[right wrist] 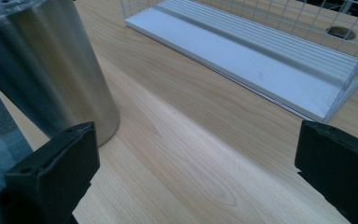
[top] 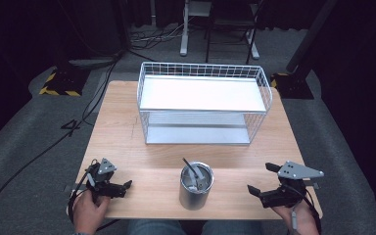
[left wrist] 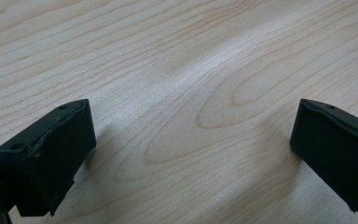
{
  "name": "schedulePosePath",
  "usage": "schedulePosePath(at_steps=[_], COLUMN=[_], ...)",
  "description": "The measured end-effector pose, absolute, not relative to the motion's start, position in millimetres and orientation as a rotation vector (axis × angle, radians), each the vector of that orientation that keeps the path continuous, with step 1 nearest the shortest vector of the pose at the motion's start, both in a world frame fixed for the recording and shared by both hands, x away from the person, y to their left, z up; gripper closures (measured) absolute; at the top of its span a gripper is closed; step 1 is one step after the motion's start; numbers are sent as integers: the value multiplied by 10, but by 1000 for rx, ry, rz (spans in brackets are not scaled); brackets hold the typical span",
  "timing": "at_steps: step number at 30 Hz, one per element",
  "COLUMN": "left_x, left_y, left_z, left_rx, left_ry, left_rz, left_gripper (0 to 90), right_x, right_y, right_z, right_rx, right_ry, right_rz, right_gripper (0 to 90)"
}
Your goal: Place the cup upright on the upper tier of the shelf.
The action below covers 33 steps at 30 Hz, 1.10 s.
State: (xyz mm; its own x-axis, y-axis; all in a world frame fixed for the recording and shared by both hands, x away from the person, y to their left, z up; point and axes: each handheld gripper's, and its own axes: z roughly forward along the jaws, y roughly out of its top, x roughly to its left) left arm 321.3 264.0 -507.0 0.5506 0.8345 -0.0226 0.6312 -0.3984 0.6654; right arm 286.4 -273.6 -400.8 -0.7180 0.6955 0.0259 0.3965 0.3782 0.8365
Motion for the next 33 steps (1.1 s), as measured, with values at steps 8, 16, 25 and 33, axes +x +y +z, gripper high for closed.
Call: schedulePosePath(at_steps=[8,16,25,33], left_x=[3213,3214,3213,3213], left_y=[2640,2640,2640,2640], left_z=[-5070,-5071,-5071,-5071], left_rx=[2158,2158,2158,2158], left_ry=[1174,1174,1174,1174], left_rz=[418,418,418,419], left_gripper=[5,4,5,5], right_x=[2851,2872,2889,2896], right_y=[-2579,-2382,-2158,-2004], right_z=[-3954,-3944,-3970,-3998], right_rx=[921,868,814,784], right_ry=[2337,2369,2410,2426], right_rz=[1295,1314,1321,1358], right_gripper=[1,0,0,0])
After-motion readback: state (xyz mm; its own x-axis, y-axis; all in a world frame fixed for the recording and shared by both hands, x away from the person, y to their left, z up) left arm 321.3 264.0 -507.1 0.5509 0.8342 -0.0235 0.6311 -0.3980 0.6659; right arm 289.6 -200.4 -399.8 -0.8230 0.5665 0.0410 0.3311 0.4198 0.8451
